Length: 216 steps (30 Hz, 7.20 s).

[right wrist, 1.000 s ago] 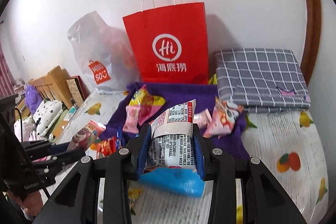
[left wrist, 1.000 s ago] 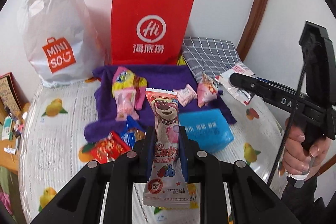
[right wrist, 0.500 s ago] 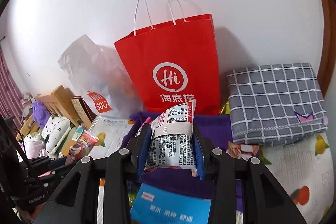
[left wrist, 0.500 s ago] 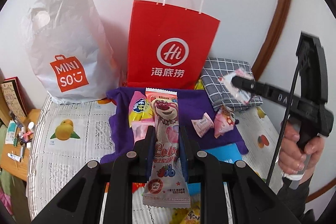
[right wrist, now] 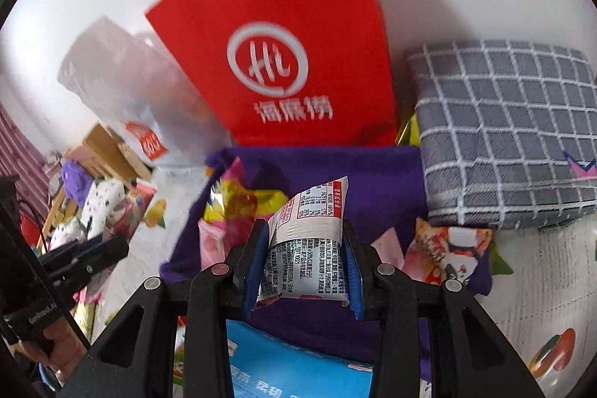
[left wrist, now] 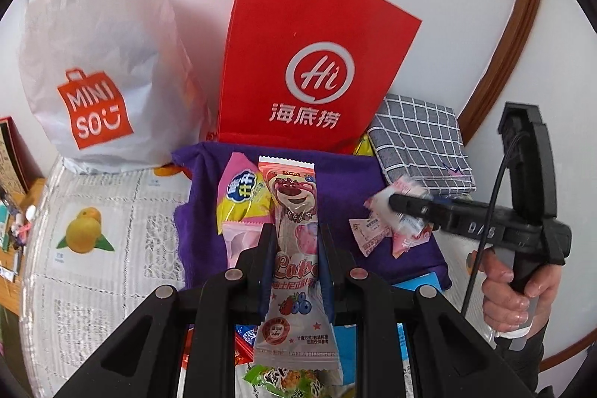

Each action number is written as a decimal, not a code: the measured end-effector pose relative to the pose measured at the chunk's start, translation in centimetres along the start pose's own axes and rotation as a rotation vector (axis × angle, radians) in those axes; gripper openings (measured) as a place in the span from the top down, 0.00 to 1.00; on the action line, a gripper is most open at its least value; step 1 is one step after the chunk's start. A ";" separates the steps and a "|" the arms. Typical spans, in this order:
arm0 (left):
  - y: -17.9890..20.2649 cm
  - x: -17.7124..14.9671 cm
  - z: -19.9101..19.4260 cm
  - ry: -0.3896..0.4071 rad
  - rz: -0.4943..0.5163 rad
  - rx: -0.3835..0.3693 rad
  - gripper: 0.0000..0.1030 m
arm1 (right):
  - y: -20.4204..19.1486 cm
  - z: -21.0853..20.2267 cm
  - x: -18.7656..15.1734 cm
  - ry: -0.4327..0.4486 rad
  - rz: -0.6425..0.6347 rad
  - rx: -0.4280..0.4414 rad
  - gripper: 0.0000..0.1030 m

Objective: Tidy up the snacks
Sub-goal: 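Carry the Lotso bar with the left gripper while the right carries the white packet to the towel, then open both grippers to drop the white packet and Lotso bar on the towel, then lower the right gripper and grasp the yellow cracker bag, then grasp the red snack packet with the left gripper while the right holds the yellow bag, then lift the red packet with the left gripper while the right holds the yellow bag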

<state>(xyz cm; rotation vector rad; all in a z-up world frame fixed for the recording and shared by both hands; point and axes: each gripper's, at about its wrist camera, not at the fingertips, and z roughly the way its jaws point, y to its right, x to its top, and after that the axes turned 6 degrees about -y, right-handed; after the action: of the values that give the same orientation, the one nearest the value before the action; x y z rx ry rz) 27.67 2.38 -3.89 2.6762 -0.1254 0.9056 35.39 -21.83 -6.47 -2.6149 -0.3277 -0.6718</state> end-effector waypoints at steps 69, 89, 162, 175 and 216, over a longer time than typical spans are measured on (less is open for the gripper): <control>0.7 0.4 6.1 -0.122 0.014 0.029 0.60 | -2.4 -4.2 -0.7 0.061 -0.114 -0.085 0.54; -3.9 -7.3 -4.1 -0.103 -0.084 0.035 0.54 | -9.2 -7.5 -9.5 0.086 -0.175 -0.029 0.54; -6.5 -9.0 5.6 -0.227 -0.005 0.031 0.53 | 3.0 -2.9 -24.8 0.142 0.154 -0.233 0.53; -3.9 -10.8 6.0 -0.217 0.151 0.189 0.57 | 3.1 -2.9 -24.9 0.143 0.154 -0.232 0.53; -0.9 -20.2 0.0 -0.072 0.053 0.293 0.61 | 2.9 -2.7 -24.9 0.136 0.143 -0.254 0.52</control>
<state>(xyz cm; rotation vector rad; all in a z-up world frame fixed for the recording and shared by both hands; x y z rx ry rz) 11.73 2.87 -16.35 2.9905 -0.0858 0.9057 13.94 -28.61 -17.78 -2.7772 -0.0134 -0.8866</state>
